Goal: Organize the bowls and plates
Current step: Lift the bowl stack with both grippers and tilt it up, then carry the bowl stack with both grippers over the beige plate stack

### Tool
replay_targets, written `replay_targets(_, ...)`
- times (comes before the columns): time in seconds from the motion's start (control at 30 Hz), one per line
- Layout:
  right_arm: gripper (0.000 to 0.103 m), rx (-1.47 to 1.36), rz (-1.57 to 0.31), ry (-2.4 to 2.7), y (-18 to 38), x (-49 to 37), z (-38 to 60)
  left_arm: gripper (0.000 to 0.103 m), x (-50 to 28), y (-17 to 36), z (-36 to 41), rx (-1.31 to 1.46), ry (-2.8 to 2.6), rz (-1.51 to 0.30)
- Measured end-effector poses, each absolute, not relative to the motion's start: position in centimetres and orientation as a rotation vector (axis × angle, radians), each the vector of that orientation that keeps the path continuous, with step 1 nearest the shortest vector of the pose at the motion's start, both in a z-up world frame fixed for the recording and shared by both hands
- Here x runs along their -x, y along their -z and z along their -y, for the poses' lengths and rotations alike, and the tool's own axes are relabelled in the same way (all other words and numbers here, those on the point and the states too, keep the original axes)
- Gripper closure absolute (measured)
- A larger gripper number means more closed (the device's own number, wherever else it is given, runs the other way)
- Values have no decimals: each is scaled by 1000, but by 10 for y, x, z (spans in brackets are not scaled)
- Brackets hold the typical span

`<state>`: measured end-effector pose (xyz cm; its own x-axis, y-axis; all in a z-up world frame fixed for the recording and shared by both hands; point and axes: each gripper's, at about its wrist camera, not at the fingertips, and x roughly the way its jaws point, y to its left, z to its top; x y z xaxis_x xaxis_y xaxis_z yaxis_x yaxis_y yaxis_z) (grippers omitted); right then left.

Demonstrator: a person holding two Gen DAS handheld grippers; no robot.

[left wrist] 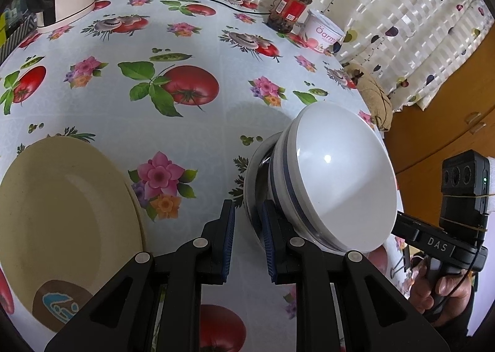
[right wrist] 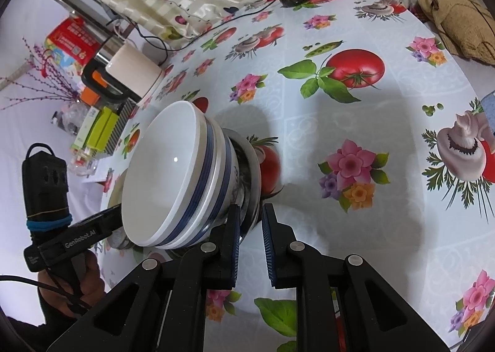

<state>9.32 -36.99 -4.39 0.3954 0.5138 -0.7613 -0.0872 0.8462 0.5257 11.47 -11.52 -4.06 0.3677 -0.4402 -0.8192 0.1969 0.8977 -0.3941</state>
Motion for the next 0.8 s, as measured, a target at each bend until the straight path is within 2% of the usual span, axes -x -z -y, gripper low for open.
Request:
replay_targets(0.2,91,-437,-1106,-399,45,-94,368,85,-117,41,117,235,415,-1121)
replay_targets(0.37,91,-437,-1107,-400,45,-94,368,91,-116,43,121,229,424,-1126)
replay_targets(0.8,91,-423,-1098,-394,45,-93,366,91,-112,41,124,204,414,-1105)
